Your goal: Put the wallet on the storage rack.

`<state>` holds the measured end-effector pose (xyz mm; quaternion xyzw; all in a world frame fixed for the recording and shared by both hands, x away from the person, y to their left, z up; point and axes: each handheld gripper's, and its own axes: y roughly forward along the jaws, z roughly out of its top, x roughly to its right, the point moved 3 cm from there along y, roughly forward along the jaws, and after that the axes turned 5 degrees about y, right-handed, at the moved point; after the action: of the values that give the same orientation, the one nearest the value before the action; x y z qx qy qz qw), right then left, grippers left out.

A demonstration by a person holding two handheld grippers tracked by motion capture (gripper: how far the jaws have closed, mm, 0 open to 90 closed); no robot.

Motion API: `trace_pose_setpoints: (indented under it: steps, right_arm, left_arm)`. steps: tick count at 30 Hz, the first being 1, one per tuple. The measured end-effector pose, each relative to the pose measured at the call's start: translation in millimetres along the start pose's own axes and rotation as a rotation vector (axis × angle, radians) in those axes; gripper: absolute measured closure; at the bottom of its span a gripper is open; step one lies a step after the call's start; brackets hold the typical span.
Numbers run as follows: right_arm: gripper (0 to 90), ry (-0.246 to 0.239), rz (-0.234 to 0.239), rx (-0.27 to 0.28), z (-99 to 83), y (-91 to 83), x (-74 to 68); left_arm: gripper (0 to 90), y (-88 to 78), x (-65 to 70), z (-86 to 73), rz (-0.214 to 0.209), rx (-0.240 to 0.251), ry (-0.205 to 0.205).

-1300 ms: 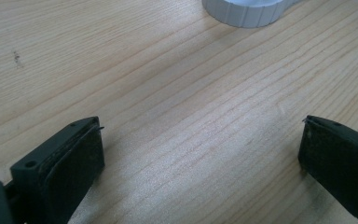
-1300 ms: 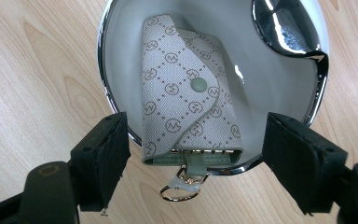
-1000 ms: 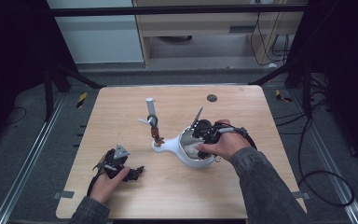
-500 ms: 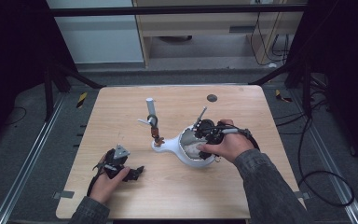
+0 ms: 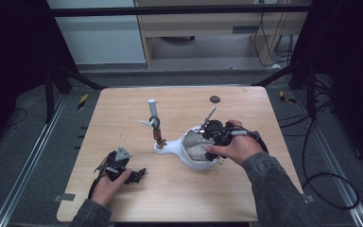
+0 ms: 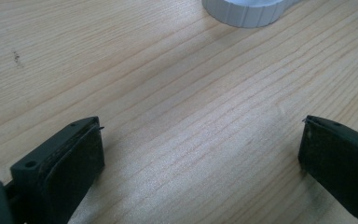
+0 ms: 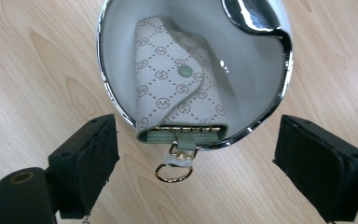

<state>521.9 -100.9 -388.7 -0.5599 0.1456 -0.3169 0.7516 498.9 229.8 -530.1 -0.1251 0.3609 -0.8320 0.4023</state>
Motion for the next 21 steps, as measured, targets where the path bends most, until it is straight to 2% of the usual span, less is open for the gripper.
trace_pose_setpoints:
  steps: [7,10,13,21]
  right_arm:
    - [9.1,0.005,-0.030,0.039,-7.1,-6.7,7.1]
    - [8.3,0.026,-0.028,0.063,-10.4,-9.9,9.5]
    - [7.1,0.040,-0.046,0.087,-16.3,-11.1,13.8]
    - [6.1,0.124,-0.091,0.181,-36.1,-17.4,32.0]
  left_arm:
    - [0.0,0.0,0.0,0.0,0.000,0.000,0.000]
    - [0.0,0.0,0.0,0.0,-0.001,0.000,0.000]
    - [0.0,0.1,0.2,0.0,-0.001,0.001,-0.003]
    - [0.0,-0.1,0.2,-0.1,-0.002,-0.003,0.001]
